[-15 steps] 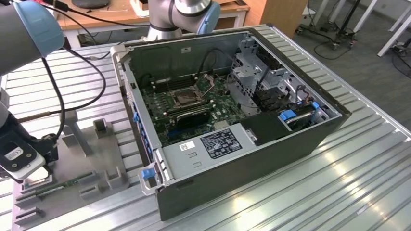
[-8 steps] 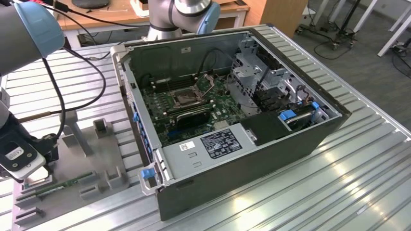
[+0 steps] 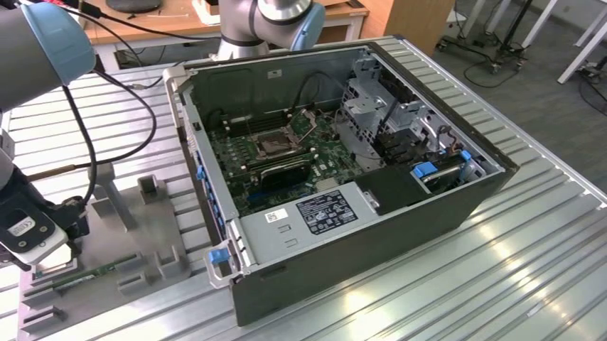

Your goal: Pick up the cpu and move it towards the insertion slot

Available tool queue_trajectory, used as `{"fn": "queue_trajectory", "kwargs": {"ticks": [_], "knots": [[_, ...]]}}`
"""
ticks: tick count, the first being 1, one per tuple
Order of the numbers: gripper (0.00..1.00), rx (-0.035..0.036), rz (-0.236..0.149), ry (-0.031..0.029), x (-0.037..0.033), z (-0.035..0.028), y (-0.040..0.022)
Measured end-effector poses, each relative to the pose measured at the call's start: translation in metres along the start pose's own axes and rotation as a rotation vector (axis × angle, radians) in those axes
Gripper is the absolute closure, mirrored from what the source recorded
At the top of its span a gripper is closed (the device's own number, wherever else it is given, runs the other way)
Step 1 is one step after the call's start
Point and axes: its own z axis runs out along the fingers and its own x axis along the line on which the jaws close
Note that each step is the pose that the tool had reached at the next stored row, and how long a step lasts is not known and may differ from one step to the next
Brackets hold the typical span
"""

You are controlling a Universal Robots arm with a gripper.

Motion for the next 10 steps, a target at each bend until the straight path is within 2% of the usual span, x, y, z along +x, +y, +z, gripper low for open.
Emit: {"fn": "queue_trajectory", "kwargs": {"ticks": [10], "knots": [[0.34,0.0,0.0,0.0,0.0,0.0031,-0.0001]]}}
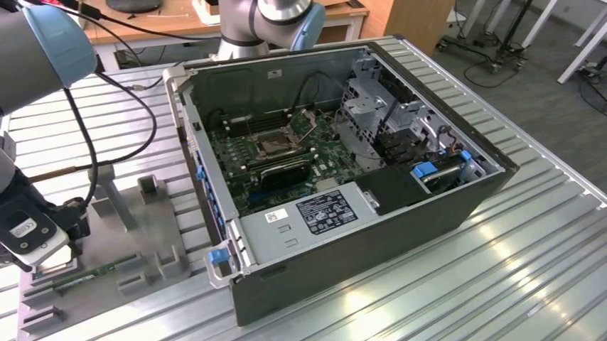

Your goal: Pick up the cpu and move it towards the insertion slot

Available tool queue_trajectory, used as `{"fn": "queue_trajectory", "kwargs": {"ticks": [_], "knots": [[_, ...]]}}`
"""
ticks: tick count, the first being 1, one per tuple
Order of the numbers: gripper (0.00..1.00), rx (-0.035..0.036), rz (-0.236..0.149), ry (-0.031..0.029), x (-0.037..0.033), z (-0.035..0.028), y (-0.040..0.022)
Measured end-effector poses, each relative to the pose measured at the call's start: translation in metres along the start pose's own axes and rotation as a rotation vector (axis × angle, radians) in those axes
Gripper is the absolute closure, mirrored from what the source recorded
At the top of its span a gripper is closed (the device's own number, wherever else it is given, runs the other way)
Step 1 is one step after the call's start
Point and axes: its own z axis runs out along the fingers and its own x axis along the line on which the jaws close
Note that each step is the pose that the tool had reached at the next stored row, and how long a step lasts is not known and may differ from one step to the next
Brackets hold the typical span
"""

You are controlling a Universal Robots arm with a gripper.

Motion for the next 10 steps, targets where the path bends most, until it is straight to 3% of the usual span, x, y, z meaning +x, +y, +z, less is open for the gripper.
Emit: {"fn": "queue_trajectory", "kwargs": {"ticks": [10], "knots": [[0.34,0.0,0.002,0.0,0.0002,0.0029,0.0001]]}}
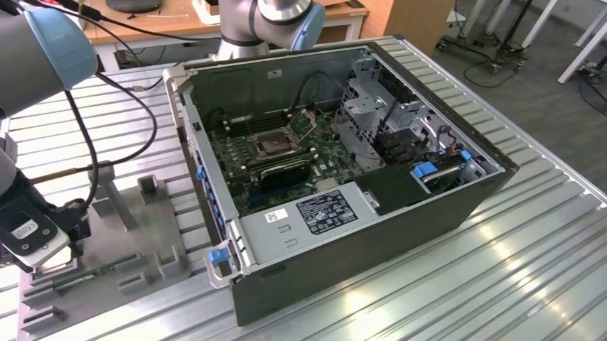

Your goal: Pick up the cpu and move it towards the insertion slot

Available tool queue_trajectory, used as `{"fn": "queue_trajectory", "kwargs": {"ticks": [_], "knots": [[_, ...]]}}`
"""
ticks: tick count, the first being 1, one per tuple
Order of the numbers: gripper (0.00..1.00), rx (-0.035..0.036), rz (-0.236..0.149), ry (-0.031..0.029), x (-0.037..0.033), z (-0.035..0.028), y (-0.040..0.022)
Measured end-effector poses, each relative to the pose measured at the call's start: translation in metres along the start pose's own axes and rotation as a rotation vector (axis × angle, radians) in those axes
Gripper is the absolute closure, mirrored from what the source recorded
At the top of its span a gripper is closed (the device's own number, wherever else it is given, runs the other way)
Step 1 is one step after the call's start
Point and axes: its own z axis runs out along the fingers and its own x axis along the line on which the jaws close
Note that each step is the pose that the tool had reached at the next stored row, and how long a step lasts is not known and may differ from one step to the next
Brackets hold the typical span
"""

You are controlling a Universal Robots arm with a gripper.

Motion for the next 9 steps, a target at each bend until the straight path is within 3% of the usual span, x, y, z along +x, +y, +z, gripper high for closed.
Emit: {"fn": "queue_trajectory", "kwargs": {"ticks": [9], "knots": [[0.34,-0.0034,0.001,-0.0003,0.0015,0.0011,0.0005]]}}
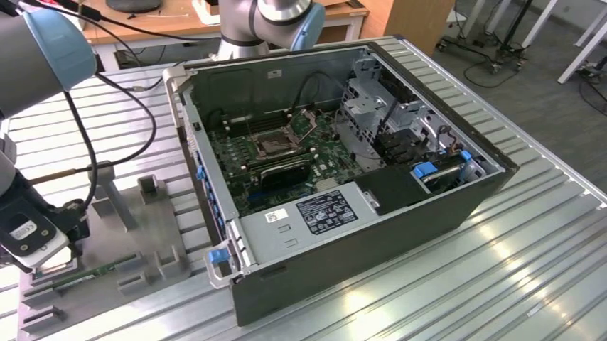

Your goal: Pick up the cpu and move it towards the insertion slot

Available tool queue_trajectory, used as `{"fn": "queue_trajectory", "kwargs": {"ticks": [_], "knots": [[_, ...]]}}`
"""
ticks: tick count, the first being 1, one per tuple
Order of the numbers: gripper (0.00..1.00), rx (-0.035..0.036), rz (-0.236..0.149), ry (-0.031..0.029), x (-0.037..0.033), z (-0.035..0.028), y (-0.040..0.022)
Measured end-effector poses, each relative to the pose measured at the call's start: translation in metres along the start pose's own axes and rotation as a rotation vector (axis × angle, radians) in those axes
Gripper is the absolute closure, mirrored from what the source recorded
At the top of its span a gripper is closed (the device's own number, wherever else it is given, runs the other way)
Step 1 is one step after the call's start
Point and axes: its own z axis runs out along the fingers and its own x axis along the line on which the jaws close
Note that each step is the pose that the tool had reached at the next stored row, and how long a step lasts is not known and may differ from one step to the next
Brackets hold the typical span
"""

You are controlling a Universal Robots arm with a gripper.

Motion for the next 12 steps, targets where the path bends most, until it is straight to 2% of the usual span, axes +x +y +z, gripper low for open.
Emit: {"fn": "queue_trajectory", "kwargs": {"ticks": [8,12], "knots": [[0.34,-0.0096,0.0,0.0001,0.0001,0.0043,0.0001],[0.34,-0.0186,0.0,-0.0002,0.0,0.0051,0.0013]]}}
